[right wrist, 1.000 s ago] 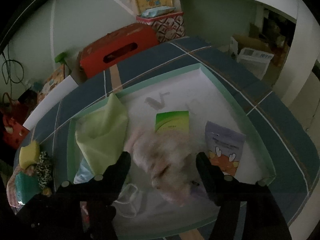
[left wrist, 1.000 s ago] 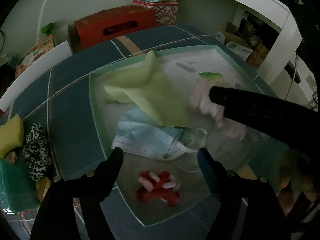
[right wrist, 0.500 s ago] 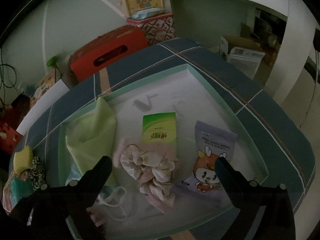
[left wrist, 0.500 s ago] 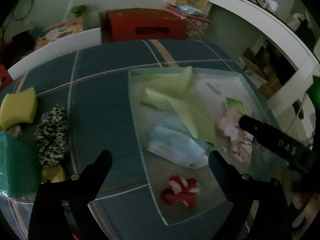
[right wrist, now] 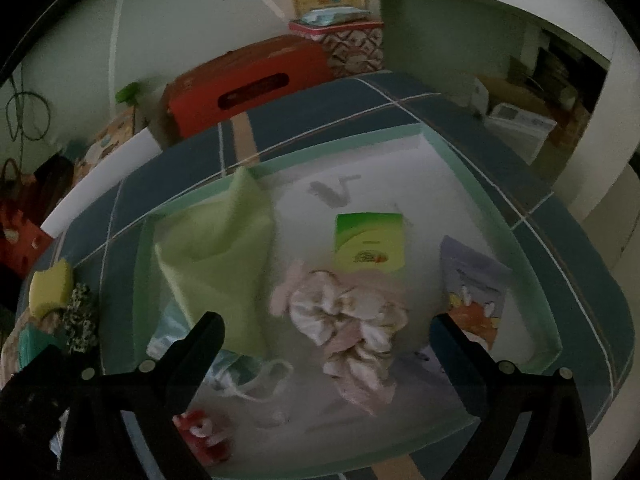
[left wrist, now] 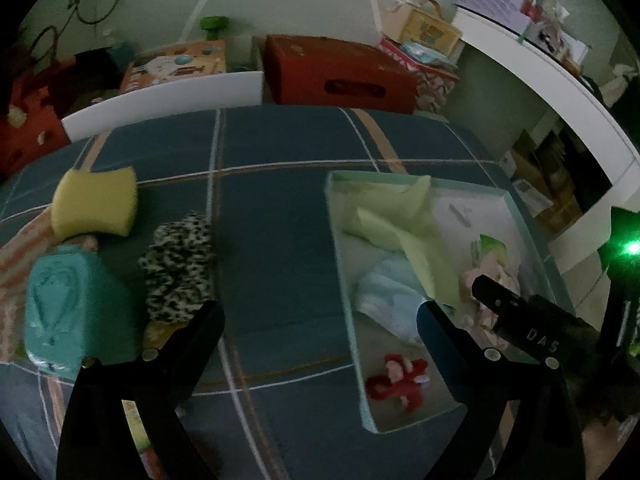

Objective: Organize soft objects
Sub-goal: 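Withdraw both tools from the tray back toward the pile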

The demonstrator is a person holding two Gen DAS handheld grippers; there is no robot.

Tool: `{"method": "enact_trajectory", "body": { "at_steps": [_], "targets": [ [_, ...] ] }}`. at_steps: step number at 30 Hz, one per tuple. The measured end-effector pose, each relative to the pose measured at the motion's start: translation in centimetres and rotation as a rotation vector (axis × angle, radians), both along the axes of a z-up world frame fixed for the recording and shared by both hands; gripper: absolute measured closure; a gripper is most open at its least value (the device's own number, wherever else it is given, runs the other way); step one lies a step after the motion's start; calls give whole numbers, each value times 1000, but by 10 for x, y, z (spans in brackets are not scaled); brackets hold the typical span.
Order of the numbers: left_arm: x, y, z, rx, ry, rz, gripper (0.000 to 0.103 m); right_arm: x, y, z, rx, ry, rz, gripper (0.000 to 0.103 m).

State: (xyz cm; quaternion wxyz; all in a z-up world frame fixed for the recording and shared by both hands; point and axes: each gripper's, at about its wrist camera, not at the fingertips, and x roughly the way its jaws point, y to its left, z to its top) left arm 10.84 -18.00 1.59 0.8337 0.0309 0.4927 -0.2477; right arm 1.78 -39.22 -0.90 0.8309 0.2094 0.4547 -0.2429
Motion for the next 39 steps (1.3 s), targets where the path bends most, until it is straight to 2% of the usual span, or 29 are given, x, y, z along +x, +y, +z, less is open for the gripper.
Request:
{"method": "enact_trajectory", "body": {
  "at_steps": [6, 11, 15, 19, 22, 25, 30, 39],
  "targets": [
    [-1, 21, 12, 20, -5, 45, 6, 8, 20, 8, -23, -8, 51, 0],
    [-3, 47, 24, 18, -8, 78, 6, 17, 46, 19, 0, -65, 125, 0],
    [-1, 86, 32, 19, -22, 174, 6, 25, 72, 27, 24, -111, 204, 0],
    [1, 130, 38, 55, -49, 293, 6, 34, 100, 30, -7, -107, 272, 0],
    [3, 160, 43, 43, -65, 368, 6, 40, 118, 27, -15, -91, 319, 0],
    [4, 186, 40, 19, -42, 417, 6, 41, 132, 25, -25, -72, 355, 0],
    [8, 223, 26, 27, 2, 510, 6, 47, 149, 19, -38, -45, 400, 0],
    [5, 247, 5, 29, 61, 552, 6, 54, 194, 6, 3, -3, 526, 0]
  ]
}}
